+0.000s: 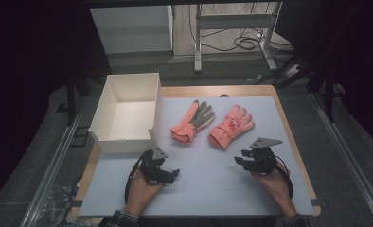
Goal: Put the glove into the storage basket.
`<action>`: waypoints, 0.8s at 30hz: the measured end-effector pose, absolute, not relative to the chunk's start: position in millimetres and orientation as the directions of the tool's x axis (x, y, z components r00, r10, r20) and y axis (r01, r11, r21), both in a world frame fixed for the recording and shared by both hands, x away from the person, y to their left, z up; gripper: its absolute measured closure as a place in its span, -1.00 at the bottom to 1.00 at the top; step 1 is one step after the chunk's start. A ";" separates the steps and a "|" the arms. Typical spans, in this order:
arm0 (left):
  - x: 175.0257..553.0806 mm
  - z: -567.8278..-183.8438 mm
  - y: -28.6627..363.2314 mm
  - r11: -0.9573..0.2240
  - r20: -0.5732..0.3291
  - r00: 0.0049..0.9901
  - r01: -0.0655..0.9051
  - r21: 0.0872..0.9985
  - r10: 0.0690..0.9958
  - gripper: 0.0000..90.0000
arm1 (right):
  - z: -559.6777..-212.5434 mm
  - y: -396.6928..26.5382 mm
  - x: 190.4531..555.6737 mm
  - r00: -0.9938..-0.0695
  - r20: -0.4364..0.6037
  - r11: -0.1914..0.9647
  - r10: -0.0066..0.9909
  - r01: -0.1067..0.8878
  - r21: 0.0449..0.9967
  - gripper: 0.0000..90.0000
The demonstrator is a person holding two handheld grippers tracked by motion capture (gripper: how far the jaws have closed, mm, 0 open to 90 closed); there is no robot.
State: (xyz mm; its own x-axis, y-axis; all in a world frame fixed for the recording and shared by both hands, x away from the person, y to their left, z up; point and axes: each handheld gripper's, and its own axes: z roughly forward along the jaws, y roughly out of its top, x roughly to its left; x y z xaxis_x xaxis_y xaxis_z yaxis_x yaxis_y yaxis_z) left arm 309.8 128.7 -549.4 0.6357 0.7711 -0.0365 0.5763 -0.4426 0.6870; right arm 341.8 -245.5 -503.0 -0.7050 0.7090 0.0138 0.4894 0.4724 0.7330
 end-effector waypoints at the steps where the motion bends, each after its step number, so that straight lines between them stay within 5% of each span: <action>1: 309.9 -549.5 128.7 -0.442 -0.037 0.636 0.575 0.688 0.771 -0.95 | -500.7 -241.9 344.0 -0.711 0.020 0.474 0.702 0.488 0.733 0.32; 11: 309.8 -549.4 128.7 -0.443 -0.038 0.637 0.576 0.687 0.770 -0.95 | -487.8 -209.9 372.7 -0.733 0.031 0.476 0.679 0.473 0.742 0.29; 24: 309.8 -549.5 128.7 -0.442 -0.037 0.636 0.575 0.688 0.771 -0.95 | -477.7 -157.6 420.7 -0.735 0.039 0.489 0.677 0.488 0.723 -0.10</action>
